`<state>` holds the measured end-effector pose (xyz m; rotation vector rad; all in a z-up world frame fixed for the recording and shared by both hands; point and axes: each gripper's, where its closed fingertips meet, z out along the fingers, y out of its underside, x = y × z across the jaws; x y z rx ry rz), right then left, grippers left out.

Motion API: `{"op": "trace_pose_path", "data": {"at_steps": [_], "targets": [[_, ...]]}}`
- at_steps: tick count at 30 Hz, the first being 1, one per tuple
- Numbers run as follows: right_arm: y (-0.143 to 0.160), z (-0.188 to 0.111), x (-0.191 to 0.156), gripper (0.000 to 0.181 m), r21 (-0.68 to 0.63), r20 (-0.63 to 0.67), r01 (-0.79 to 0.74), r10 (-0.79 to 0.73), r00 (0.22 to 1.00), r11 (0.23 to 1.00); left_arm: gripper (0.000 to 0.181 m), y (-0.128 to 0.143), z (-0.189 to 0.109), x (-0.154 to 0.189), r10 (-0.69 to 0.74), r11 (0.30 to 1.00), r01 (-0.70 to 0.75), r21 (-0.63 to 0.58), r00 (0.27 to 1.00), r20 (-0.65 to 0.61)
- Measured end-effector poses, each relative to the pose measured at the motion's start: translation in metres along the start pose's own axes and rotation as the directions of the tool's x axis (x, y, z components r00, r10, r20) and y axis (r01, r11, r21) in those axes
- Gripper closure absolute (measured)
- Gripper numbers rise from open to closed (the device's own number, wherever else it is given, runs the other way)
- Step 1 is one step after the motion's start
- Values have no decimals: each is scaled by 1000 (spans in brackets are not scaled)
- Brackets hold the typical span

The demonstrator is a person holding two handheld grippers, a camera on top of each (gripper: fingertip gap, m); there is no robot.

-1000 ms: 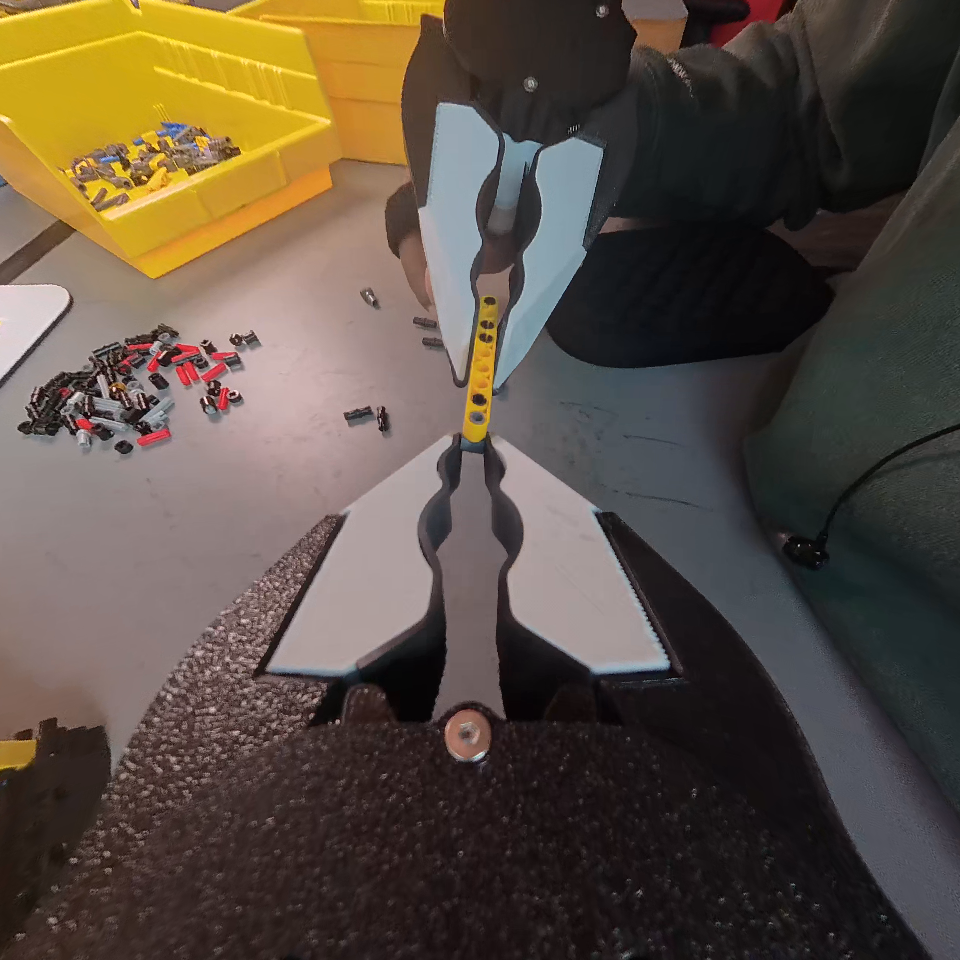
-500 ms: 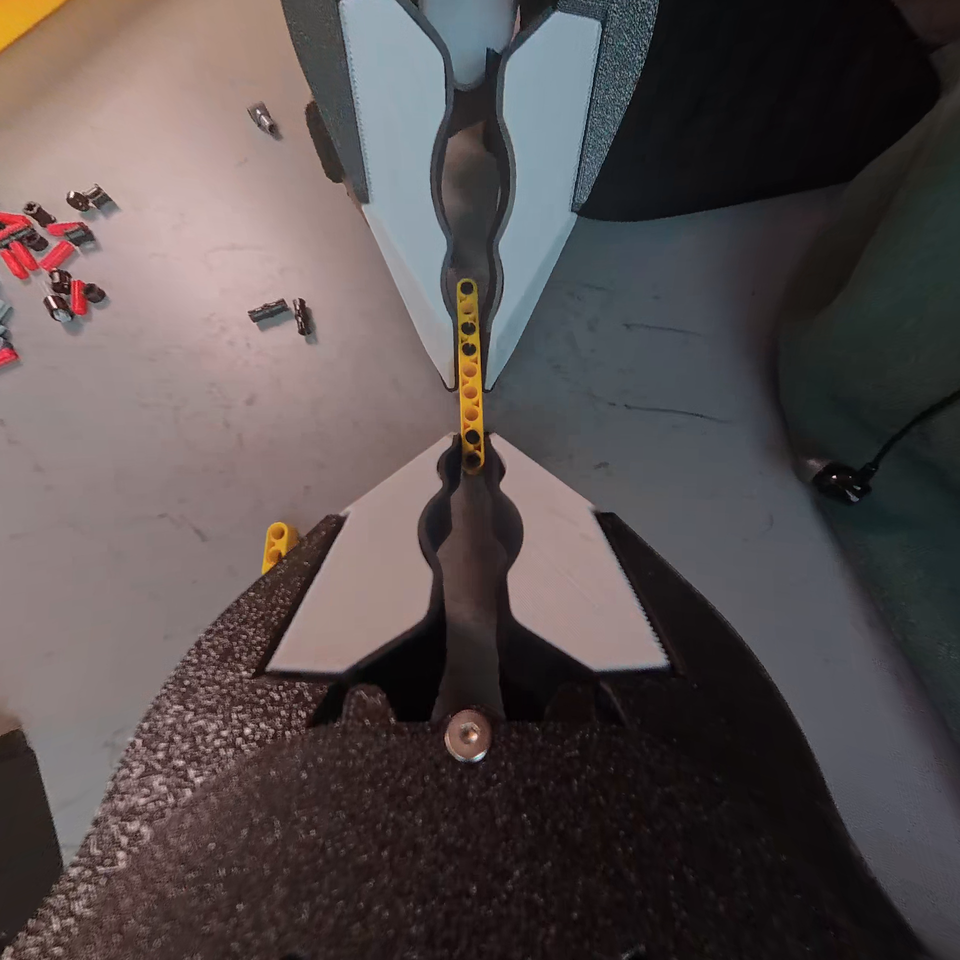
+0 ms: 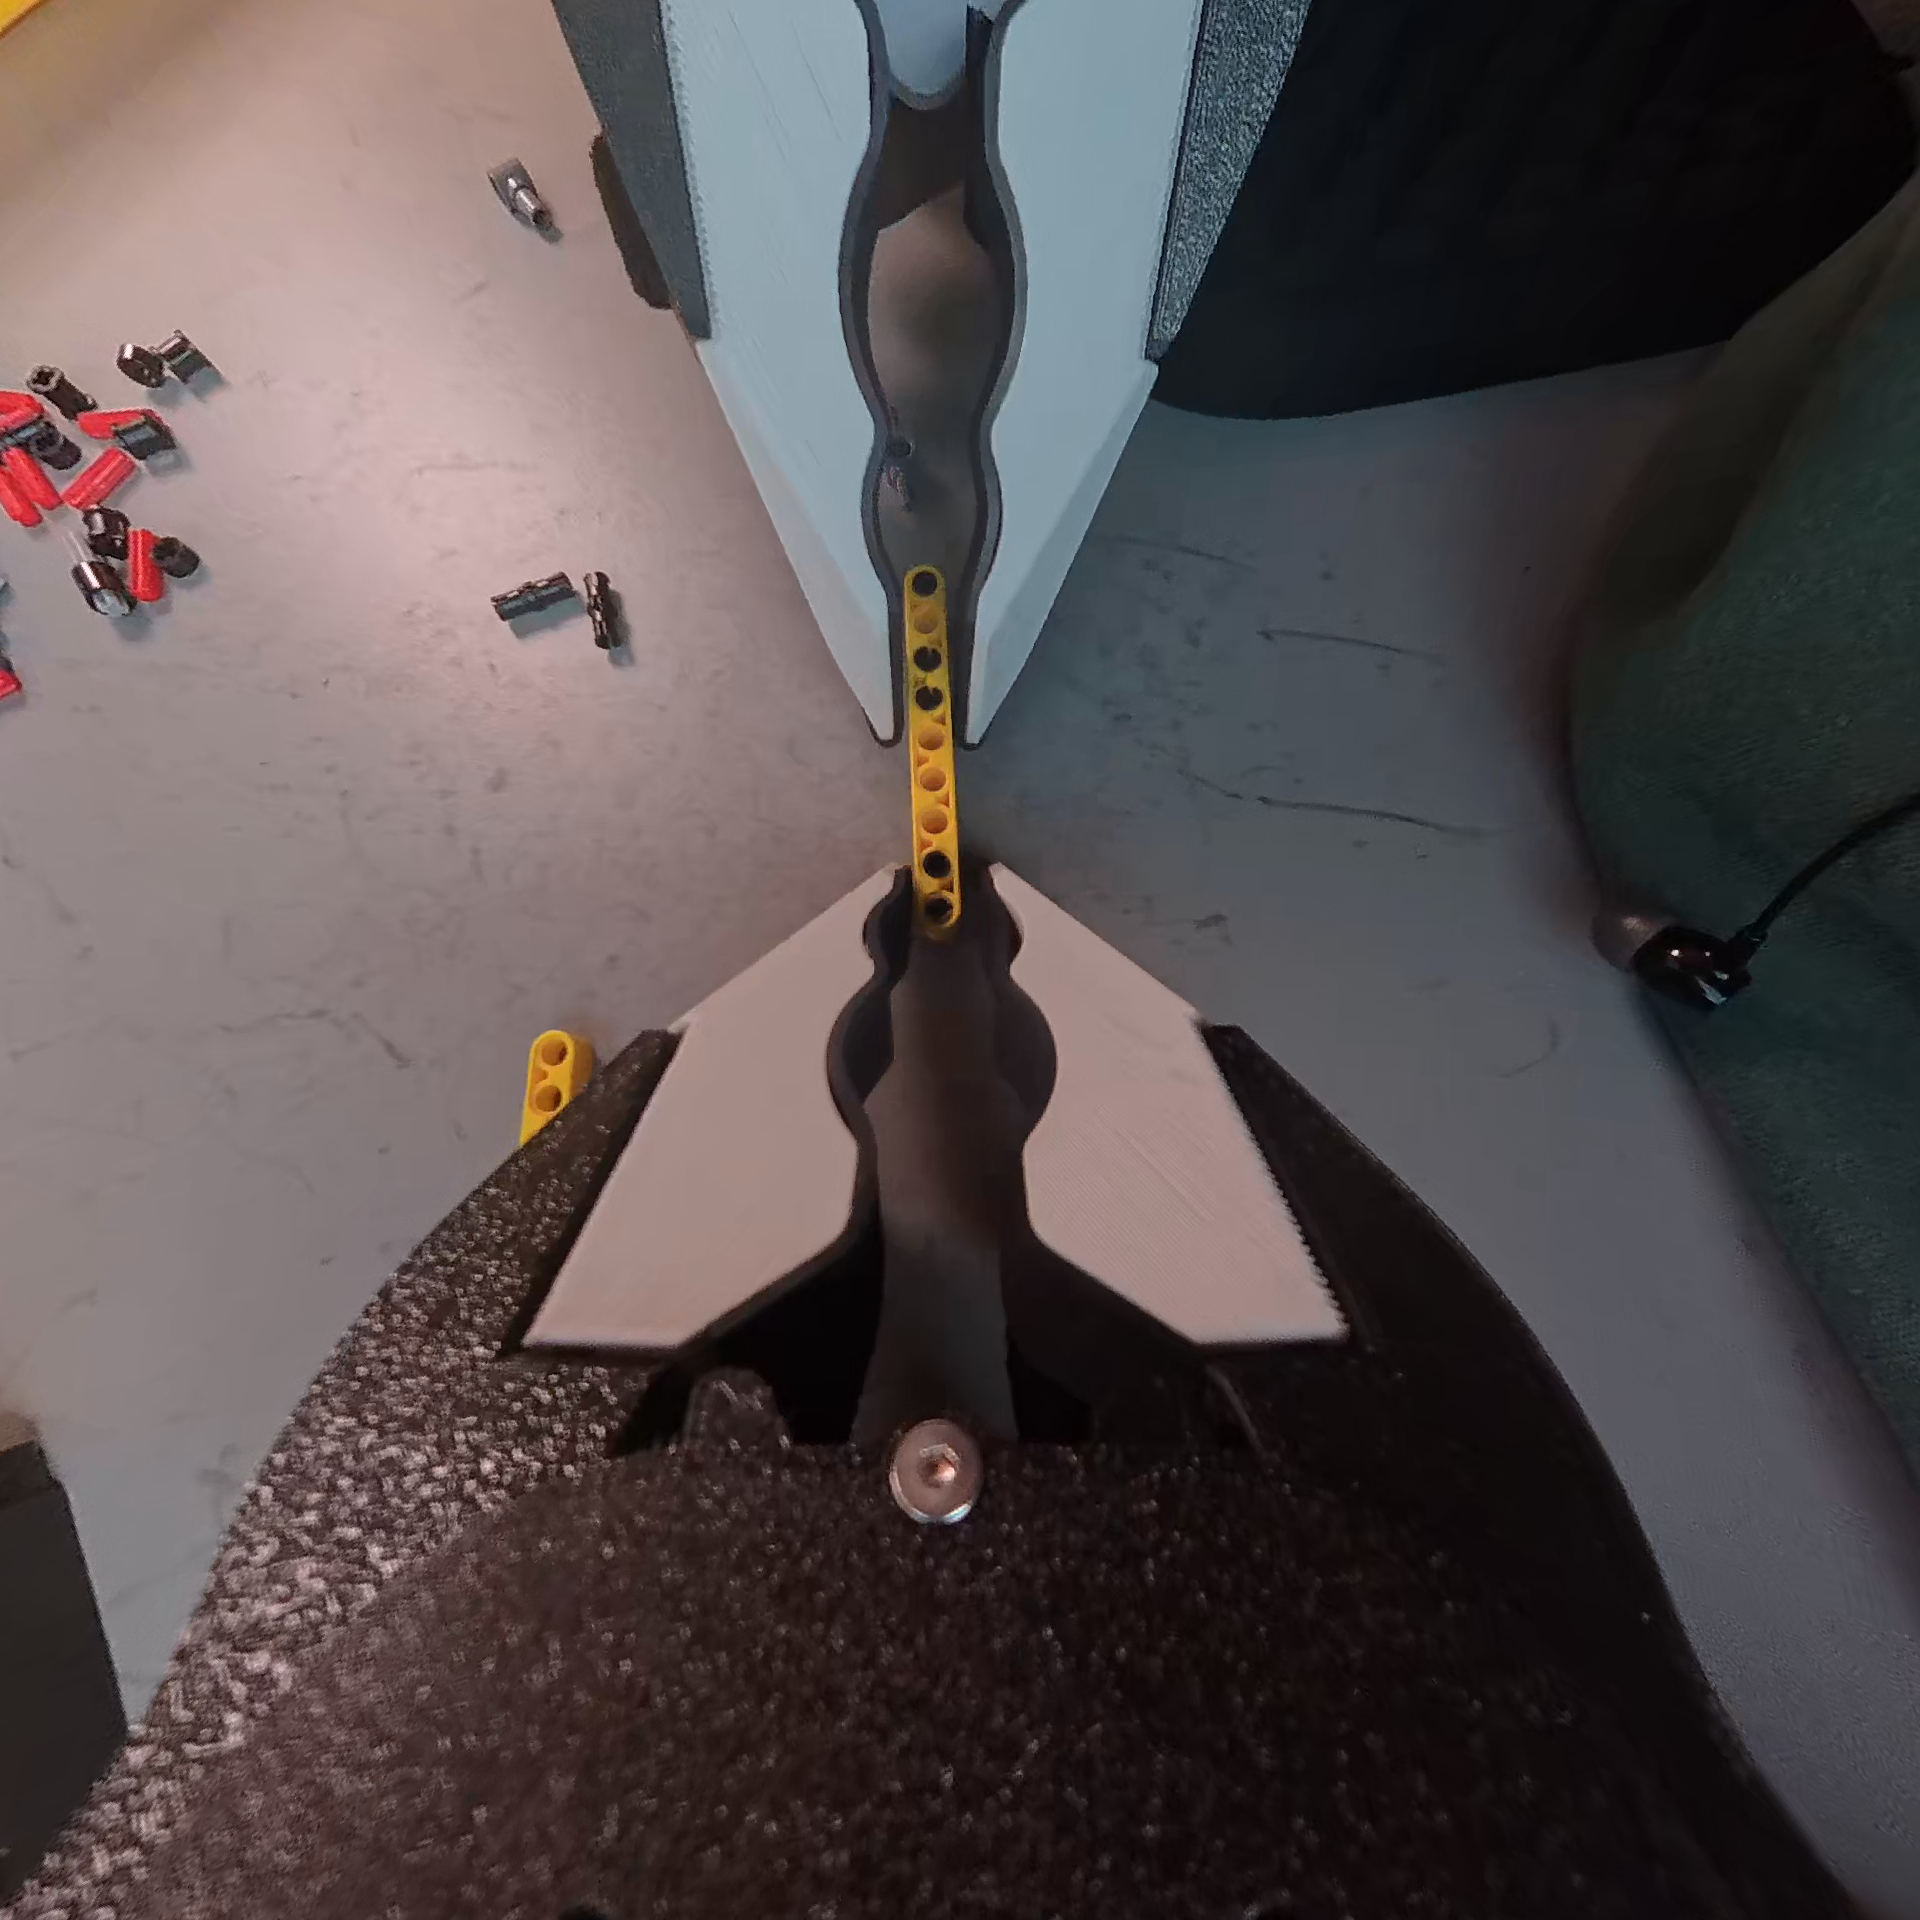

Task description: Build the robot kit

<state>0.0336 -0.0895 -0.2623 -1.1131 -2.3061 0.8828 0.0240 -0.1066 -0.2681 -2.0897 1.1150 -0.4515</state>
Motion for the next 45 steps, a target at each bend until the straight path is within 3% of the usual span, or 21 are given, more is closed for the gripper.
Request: {"op": "trace_pose_path", "data": {"at_steps": [23,29,33,38,41,45], "targets": [[1,-3,0,172,4,-10,12,-11,1000,1000,169,-1,-2,-3,-9,1000,9,13,1000,14],[16,-44,11,164,-33,10,-37,37,999,999,165,-2,-4,-3,-7,1000,6,26,1000,9],[41,-60,11,165,-97,14,-74,75,997,993,157,-10,-14,-3,-35,995,37,97,999,-20],[51,-42,5,171,-150,49,-61,69,996,987,155,-26,-29,-10,-116,968,122,219,992,-43],[43,-44,5,174,-122,42,-34,40,998,992,157,-33,-30,-11,-170,950,180,253,983,-62],[-8,-56,11,174,41,-76,110,-107,991,993,156,-55,-31,-7,-296,877,349,331,934,-199]]}}
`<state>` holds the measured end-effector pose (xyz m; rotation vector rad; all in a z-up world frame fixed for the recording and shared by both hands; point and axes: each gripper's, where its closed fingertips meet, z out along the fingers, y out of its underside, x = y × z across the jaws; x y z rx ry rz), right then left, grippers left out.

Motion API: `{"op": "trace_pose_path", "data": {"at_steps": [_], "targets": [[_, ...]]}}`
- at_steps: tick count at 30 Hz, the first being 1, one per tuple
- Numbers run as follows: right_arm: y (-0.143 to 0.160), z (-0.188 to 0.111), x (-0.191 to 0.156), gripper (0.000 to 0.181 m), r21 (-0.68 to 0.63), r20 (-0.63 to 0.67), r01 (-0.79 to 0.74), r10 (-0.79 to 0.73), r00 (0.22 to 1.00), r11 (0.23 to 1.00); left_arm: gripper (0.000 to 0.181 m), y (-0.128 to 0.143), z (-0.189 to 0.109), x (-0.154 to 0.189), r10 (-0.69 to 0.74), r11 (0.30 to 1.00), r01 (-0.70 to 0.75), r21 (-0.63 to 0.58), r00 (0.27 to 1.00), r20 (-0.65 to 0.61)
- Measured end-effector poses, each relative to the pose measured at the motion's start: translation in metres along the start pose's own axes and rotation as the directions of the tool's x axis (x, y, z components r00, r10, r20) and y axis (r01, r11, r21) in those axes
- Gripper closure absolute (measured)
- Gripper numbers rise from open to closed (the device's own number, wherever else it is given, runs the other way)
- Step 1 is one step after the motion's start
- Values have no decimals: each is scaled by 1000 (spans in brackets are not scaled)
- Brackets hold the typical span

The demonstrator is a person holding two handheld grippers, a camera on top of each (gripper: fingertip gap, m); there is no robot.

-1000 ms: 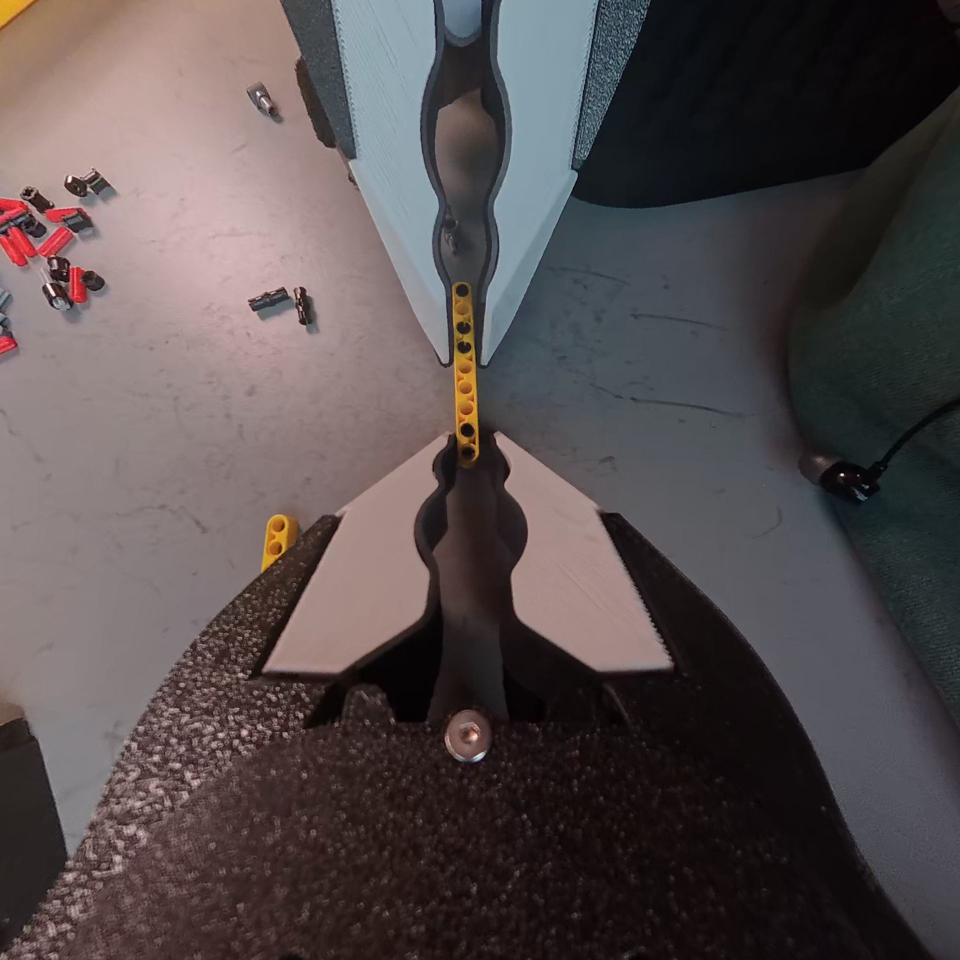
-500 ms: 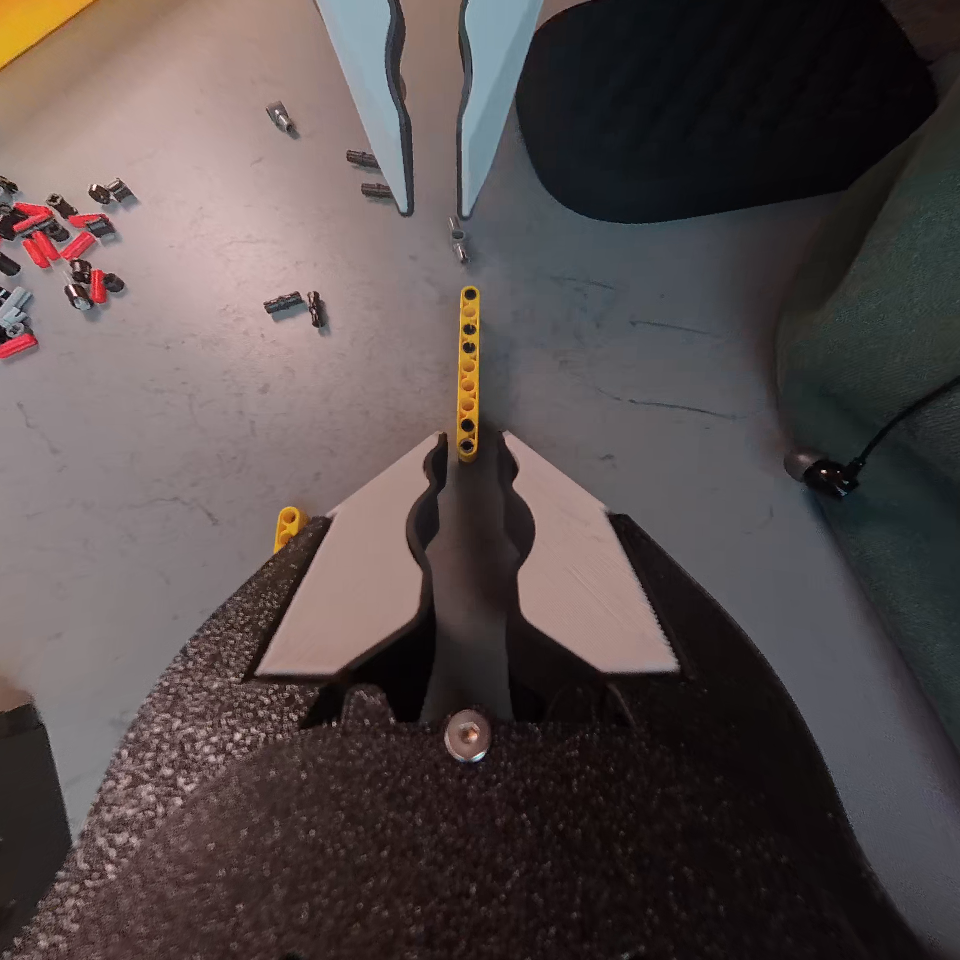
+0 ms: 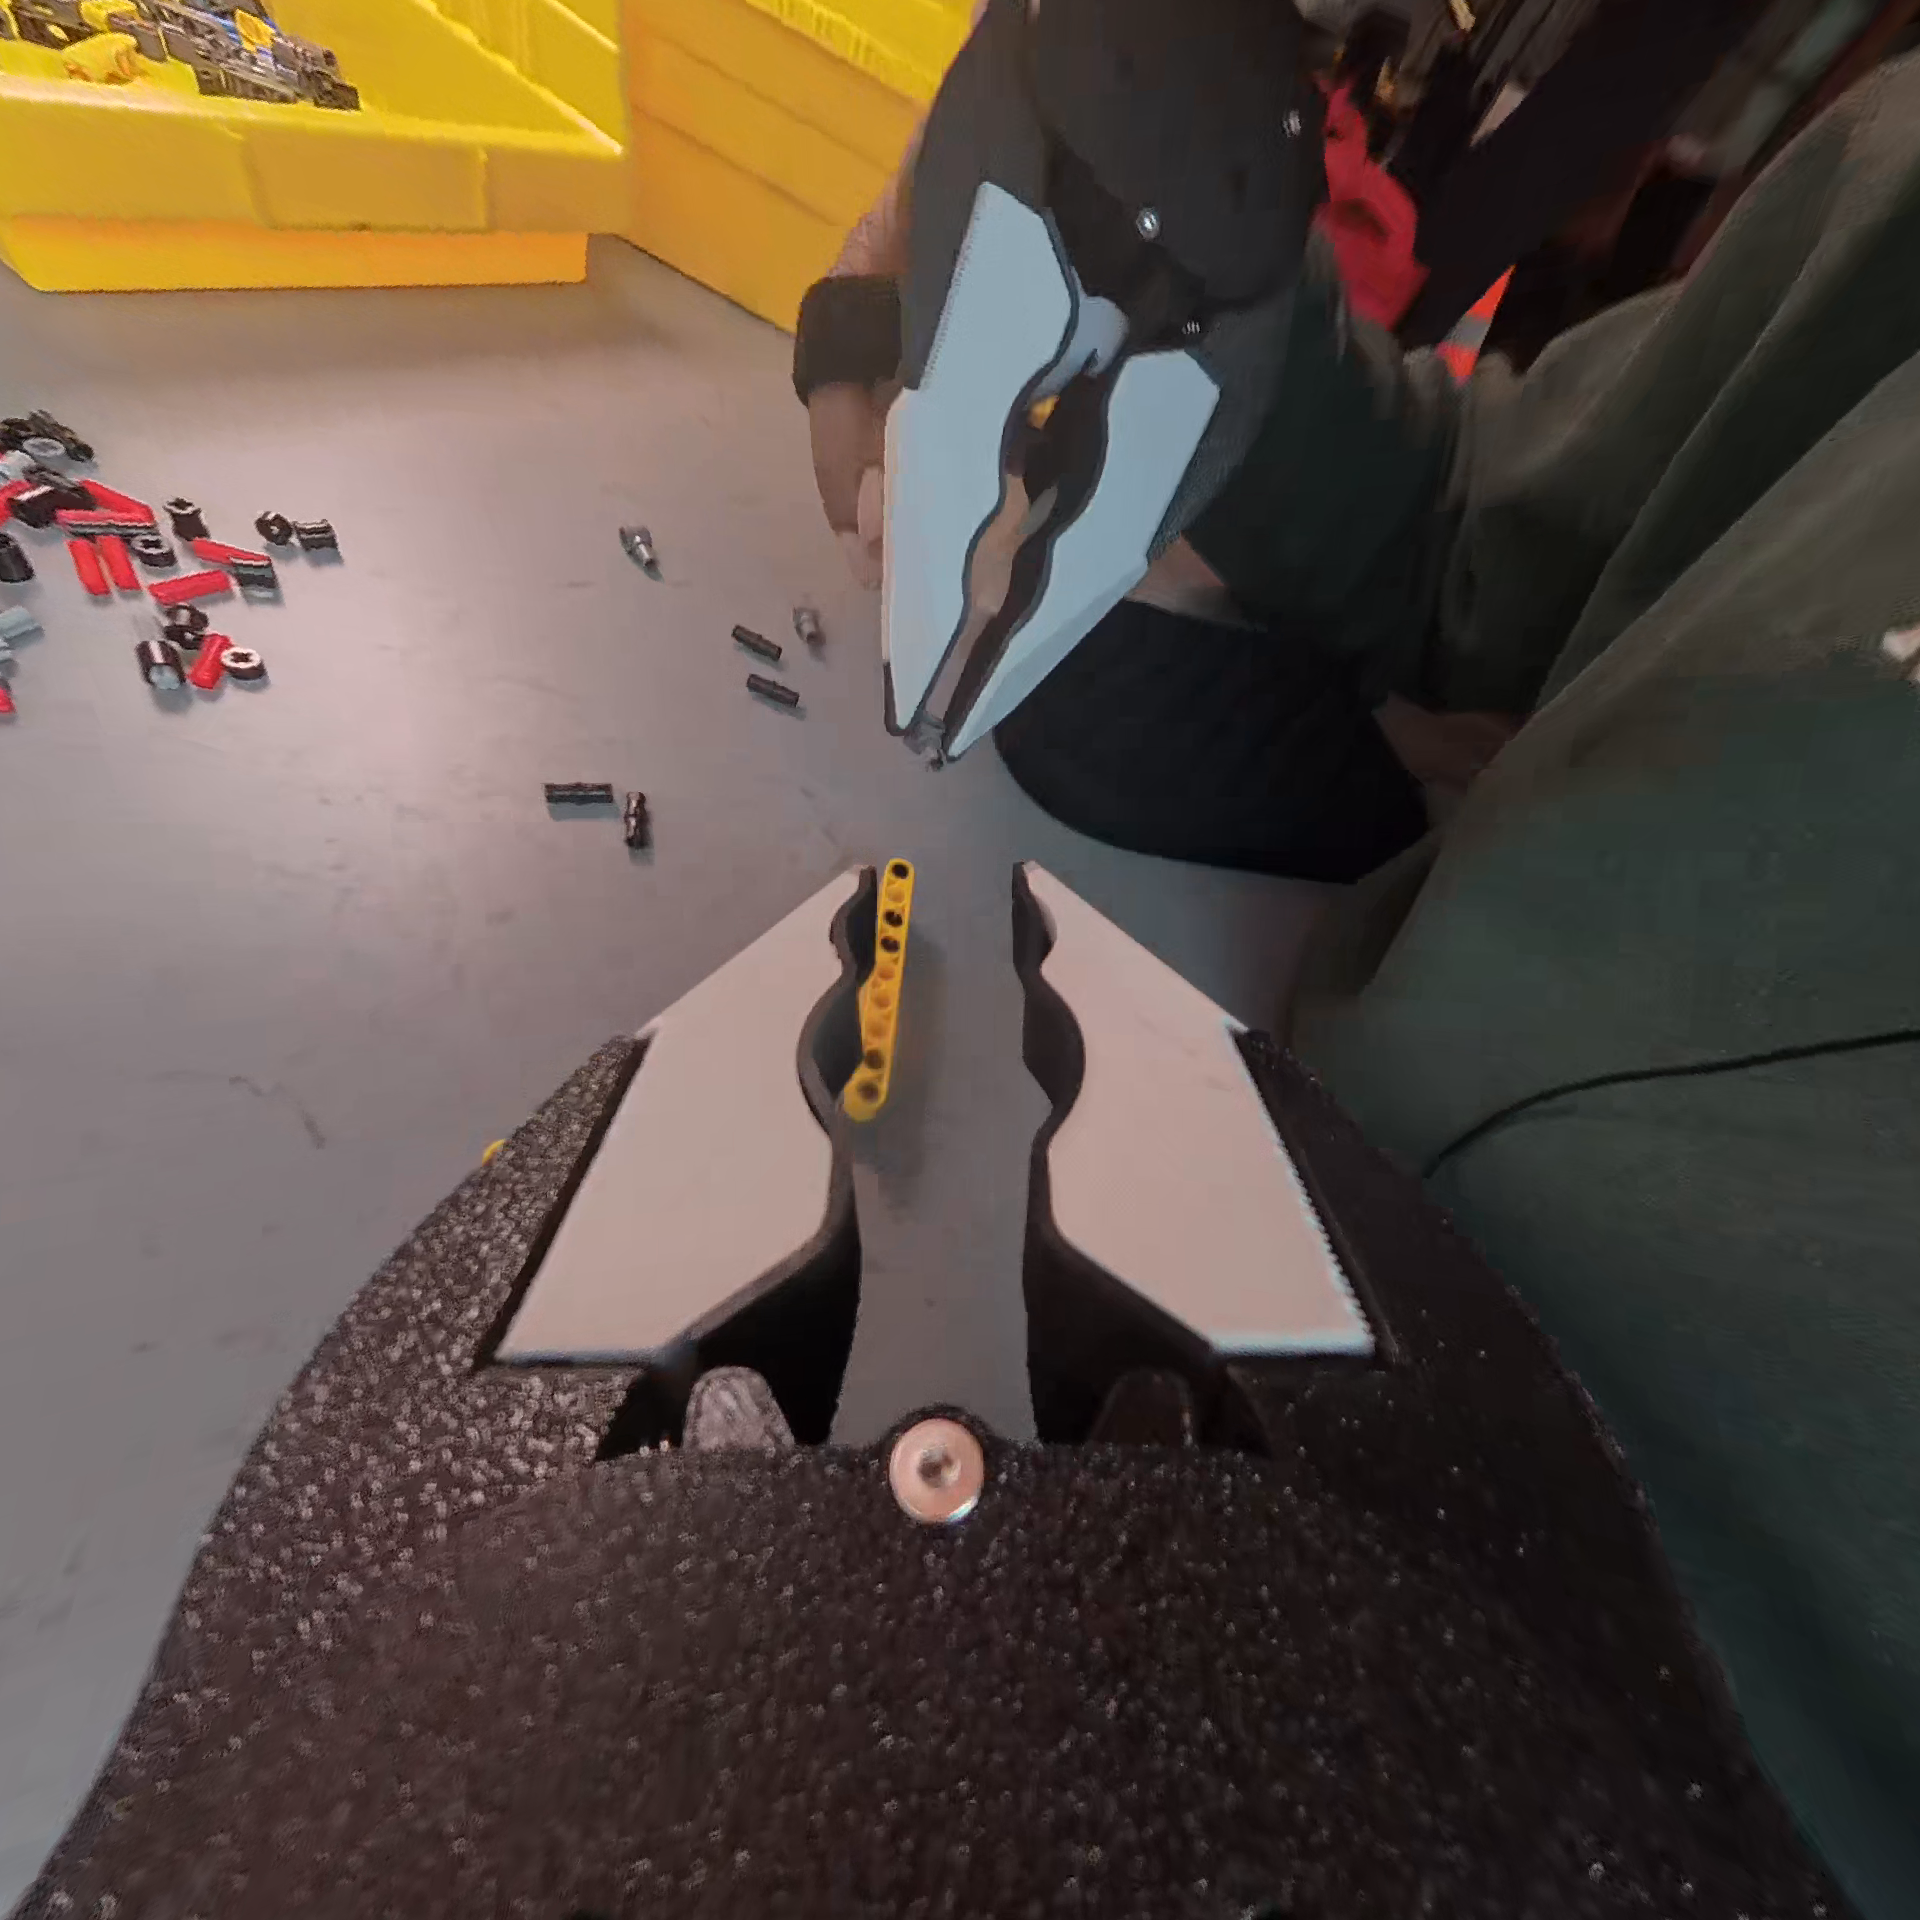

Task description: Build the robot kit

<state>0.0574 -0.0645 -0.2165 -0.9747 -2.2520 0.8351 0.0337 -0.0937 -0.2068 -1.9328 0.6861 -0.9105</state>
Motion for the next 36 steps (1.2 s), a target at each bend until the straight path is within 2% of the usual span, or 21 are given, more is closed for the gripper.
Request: {"op": "trace_pose_path", "data": {"at_steps": [5,8,15,19,23,28,33,36], "targets": [[-38,7,2,174,40,-143,193,-186,972,980,154,-21,1,5,-249,954,269,132,957,-147],[-50,11,0,174,42,-184,264,-252,950,964,158,-24,-3,1,-308,929,335,160,936,-169],[-54,12,7,174,8,-235,294,-284,930,956,176,-26,-9,5,-257,945,283,163,953,-161],[-53,12,10,174,13,-251,292,-280,926,956,176,-26,-10,3,-262,942,287,171,952,-157],[-52,10,16,174,11,-280,290,-276,920,957,166,-26,-11,2,-264,941,291,174,951,-162],[-55,10,14,174,19,-287,306,-288,914,952,175,-24,-8,4,-256,946,282,157,952,-169],[-61,7,15,174,70,-295,294,-262,919,953,177,-27,-12,7,-192,960,219,176,968,-160],[-66,2,17,171,175,-261,205,-155,953,963,178,-32,-16,7,-90,972,107,208,992,-92]]}}
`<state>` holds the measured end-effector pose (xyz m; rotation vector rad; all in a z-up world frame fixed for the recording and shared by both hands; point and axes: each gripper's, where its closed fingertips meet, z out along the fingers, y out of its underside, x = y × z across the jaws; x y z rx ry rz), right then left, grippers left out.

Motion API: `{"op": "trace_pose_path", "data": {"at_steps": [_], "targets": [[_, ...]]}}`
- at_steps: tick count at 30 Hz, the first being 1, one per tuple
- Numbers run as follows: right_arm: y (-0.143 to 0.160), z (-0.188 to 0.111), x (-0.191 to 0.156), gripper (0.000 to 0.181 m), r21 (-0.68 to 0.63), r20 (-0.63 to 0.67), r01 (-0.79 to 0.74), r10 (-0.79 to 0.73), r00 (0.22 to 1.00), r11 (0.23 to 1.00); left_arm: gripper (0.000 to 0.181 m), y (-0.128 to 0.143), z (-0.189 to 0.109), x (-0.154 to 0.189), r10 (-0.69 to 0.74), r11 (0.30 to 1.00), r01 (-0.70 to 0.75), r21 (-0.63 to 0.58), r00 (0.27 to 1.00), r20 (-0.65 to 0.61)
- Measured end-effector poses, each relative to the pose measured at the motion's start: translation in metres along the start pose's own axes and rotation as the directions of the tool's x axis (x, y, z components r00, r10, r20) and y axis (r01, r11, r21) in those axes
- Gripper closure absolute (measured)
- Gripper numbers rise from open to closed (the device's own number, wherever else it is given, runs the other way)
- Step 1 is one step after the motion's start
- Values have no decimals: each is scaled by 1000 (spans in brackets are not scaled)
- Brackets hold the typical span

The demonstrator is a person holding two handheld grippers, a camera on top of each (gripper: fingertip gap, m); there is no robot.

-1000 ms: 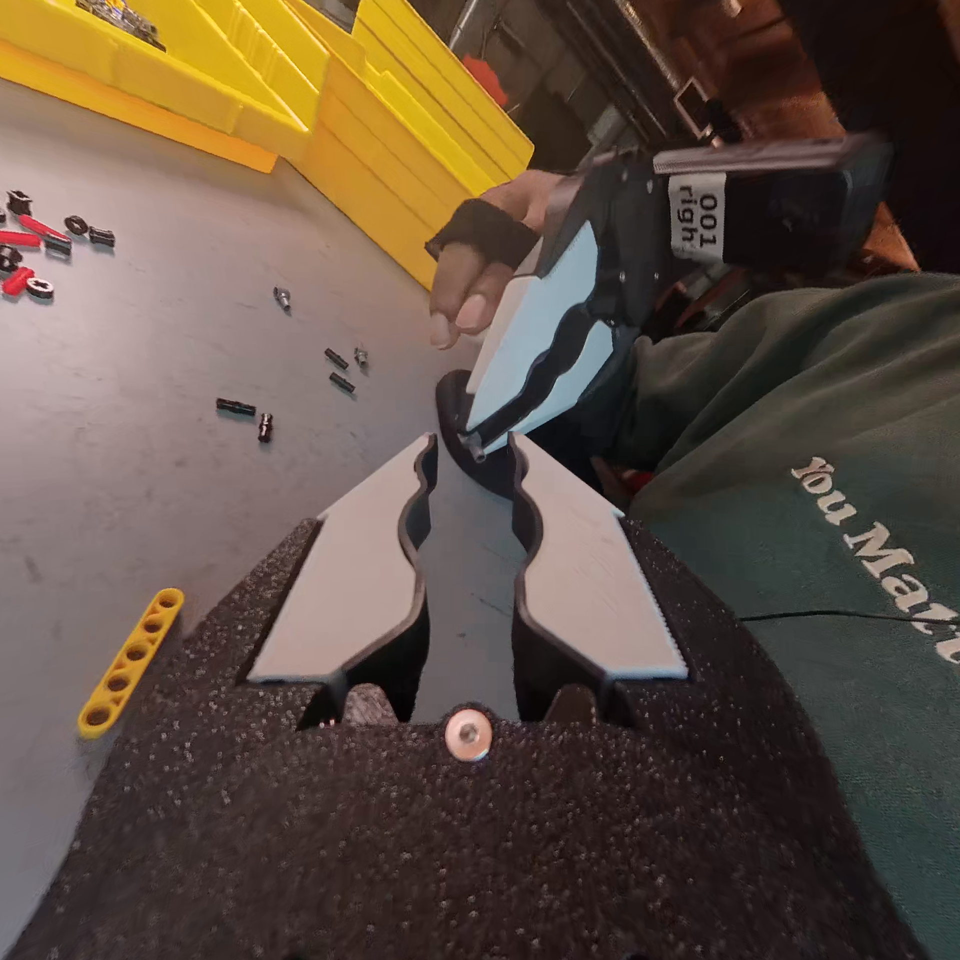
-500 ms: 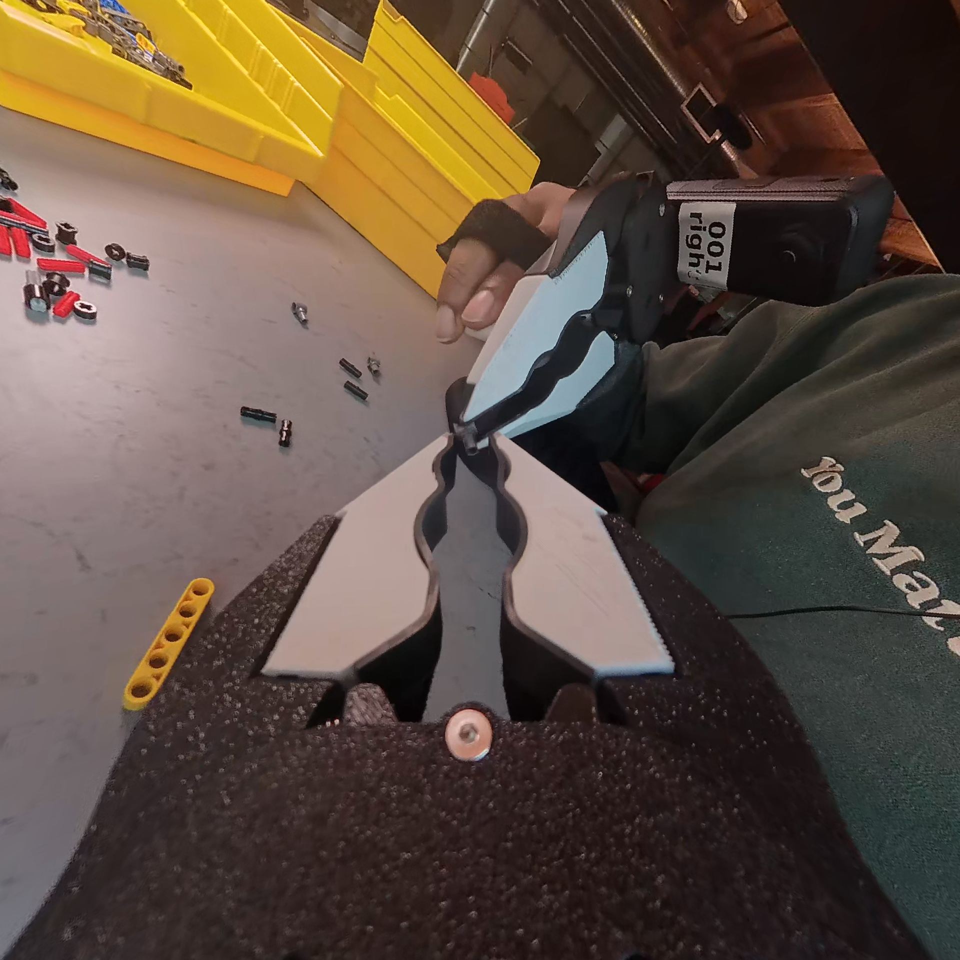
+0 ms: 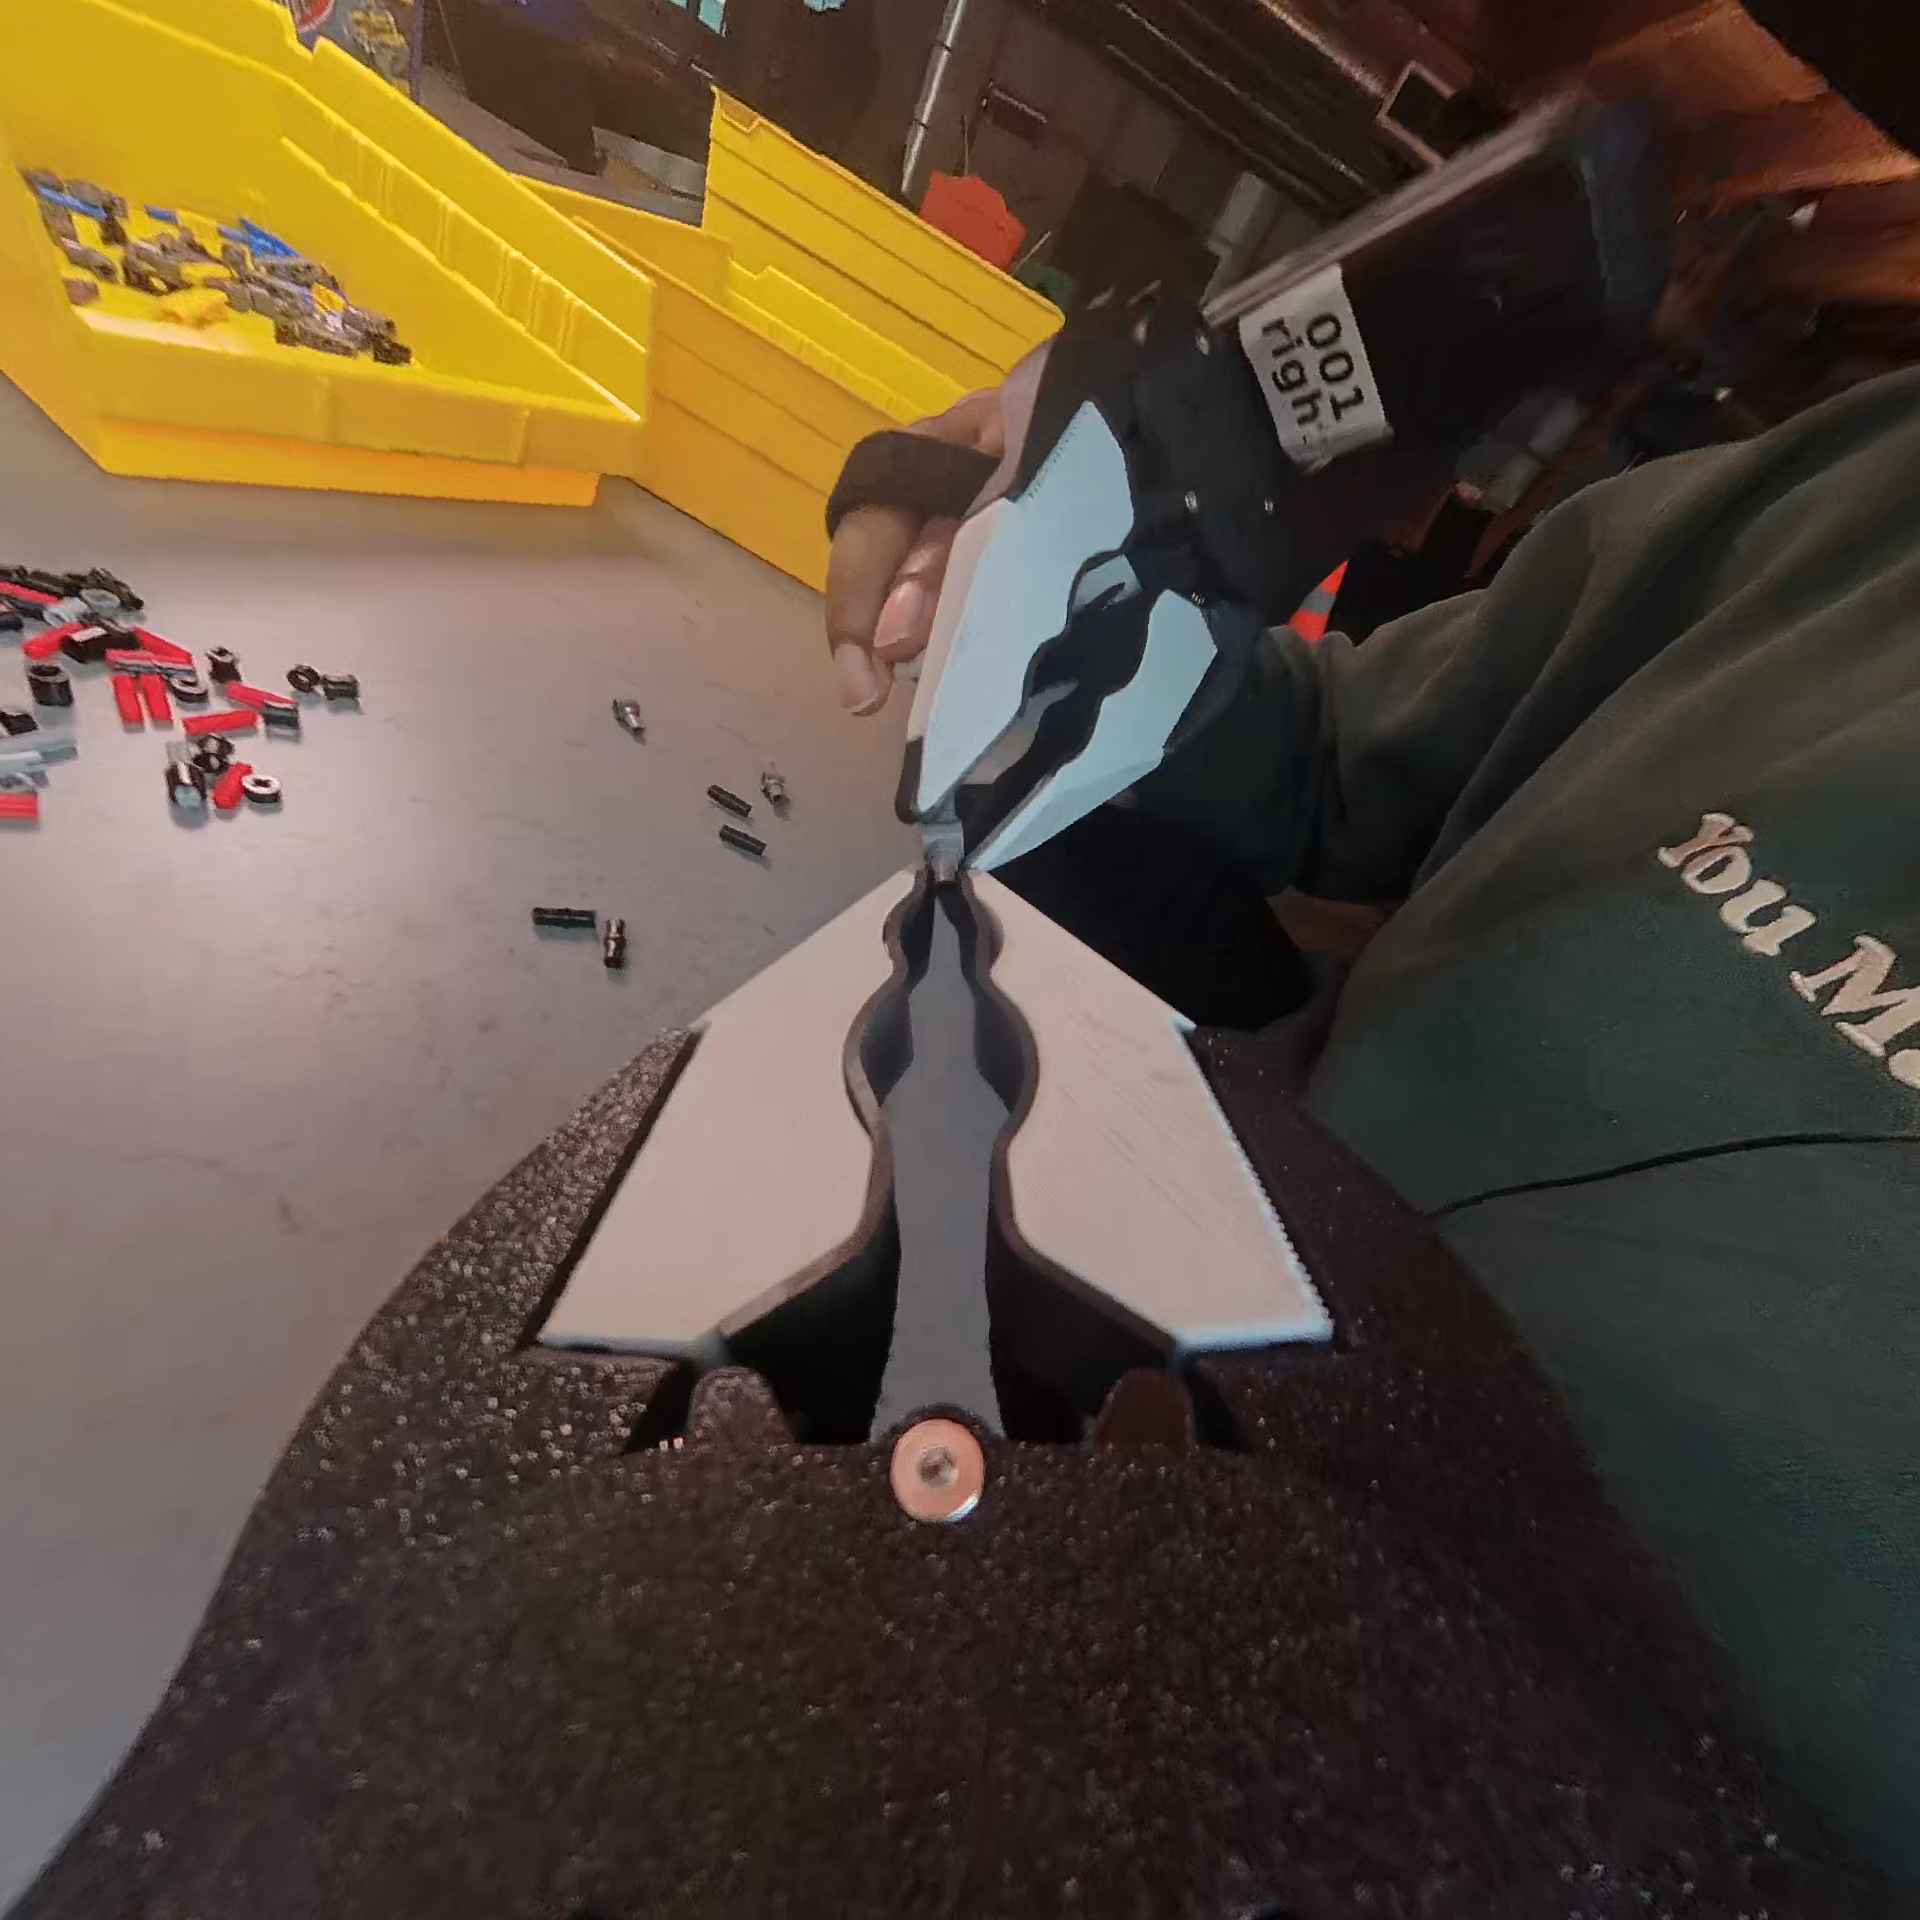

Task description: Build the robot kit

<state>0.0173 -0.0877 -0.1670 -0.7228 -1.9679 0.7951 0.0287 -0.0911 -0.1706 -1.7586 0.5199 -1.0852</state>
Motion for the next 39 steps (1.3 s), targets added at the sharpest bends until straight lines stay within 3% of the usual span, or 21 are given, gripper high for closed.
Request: {"op": "trace_pose_path", "data": {"at_steps": [3,5,12,21,25,27,29,31,34,36,39], "targets": [[-4,-8,7,169,93,62,-191,186,981,977,178,0,-1,-5,213,977,-209,-44,969,124],[2,-10,10,164,88,134,-342,329,935,936,178,-2,-3,-8,337,942,-329,-71,919,204],[0,0,11,164,83,285,-668,625,727,739,178,-8,-8,-17,642,762,-608,-223,667,378],[-5,6,15,172,73,351,-812,748,564,579,178,-14,-10,-18,807,563,-743,-362,398,437],[-6,6,16,174,78,364,-833,763,535,547,178,-16,-11,-20,858,461,-768,-446,256,446],[-5,7,17,174,78,362,-835,765,533,545,178,-15,-11,-22,868,436,-769,-468,222,445],[-1,8,15,175,61,355,-822,758,548,566,177,-9,-8,-24,849,492,-753,-437,304,431],[3,8,9,175,19,347,-776,723,597,631,170,1,-5,-22,781,619,-699,-357,499,376],[11,6,-8,175,-127,336,-656,655,677,744,155,23,-5,-23,576,806,-497,-322,783,235],[25,8,-20,174,-273,308,-534,598,740,800,148,39,-9,-27,457,854,-375,-360,872,176],[40,12,-34,174,-432,306,-379,529,792,818,148,64,-9,-32,385,846,-291,-448,913,135]]}}
